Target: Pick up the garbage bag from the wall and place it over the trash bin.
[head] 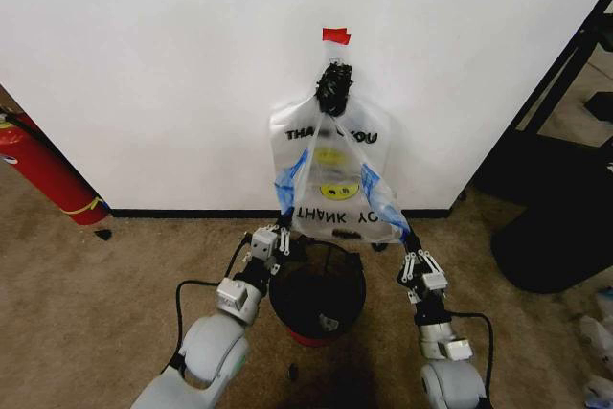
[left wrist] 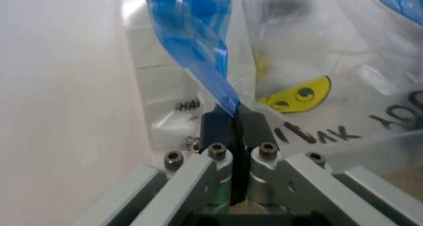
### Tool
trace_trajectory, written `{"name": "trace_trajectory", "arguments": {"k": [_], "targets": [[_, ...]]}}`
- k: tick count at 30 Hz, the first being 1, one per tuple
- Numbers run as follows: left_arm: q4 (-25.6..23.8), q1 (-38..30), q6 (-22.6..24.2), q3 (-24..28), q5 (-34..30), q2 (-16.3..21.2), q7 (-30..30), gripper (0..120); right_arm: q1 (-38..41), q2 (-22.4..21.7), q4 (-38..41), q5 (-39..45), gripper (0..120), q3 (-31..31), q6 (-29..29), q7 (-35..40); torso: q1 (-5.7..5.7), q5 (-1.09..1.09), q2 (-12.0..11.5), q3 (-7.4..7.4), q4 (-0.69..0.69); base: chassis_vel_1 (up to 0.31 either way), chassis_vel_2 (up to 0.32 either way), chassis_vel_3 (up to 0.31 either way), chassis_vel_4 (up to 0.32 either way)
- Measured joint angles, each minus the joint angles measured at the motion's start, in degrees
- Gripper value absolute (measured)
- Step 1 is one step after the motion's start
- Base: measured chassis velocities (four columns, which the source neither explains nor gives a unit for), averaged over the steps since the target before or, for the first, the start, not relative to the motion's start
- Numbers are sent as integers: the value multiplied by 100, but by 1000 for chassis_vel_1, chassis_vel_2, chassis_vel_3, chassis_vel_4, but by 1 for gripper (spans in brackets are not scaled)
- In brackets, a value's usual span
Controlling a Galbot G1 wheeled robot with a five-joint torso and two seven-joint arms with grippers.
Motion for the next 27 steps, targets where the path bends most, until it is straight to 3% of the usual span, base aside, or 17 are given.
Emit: {"name": "trace_trajectory", "arguments": {"k": [8, 17, 21, 25, 27], "targets": [[-402, 471, -110, -404, 141, -111, 1, 0, -15, -77, 188, -208, 0, 0, 173, 34, 0, -1, 0, 0, 1, 0, 0, 0, 0], [-468, 879, -382, -769, 438, -231, -70, 0, -49, -83, 225, -484, 0, 36, 387, -20, 1, -1, 0, 1, 0, 0, 0, 0, 0], [-683, 942, -667, -806, 404, -307, -75, 0, -29, -117, 503, 87, 0, -80, 390, -126, 1, 0, -1, 1, 0, 0, 0, 0, 0], [-1317, 1261, -791, -873, 423, -398, -39, 0, 16, -165, 1126, 1201, 0, -170, 390, -808, 1, -1, -1, 1, 1, 0, 0, 0, 0], [-1419, 1331, -791, -878, 441, -408, -36, 0, 13, -172, 1239, 1355, 0, -173, 390, -959, 0, 0, -1, 0, 2, 0, 0, 0, 0]]}}
